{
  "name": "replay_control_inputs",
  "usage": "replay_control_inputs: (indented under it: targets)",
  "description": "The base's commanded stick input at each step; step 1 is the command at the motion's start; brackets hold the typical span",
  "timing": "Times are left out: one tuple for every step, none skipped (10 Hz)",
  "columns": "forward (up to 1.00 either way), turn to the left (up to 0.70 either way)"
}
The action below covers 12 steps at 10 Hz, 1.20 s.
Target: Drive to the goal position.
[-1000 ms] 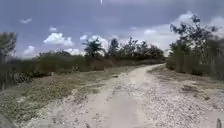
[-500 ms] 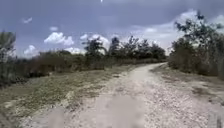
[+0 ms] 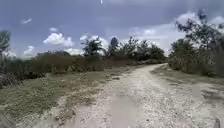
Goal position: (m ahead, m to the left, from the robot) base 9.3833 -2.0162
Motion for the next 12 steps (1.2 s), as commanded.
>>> replay_control_inputs:
  targets:
    - [0.5,0.01]
    - [0.5,0.01]
    - [0.5,0.01]
    - [0.5,0.01]
    - [0.5,0.01]
    - [0.5,0.01]
    - [0.5,0.01]
    - [0.5,-0.03]
    - [0.5,-0.34]
    - [0.5,-0.49]
    - [0.5,-0.49]
    - [0.5,-0.49]
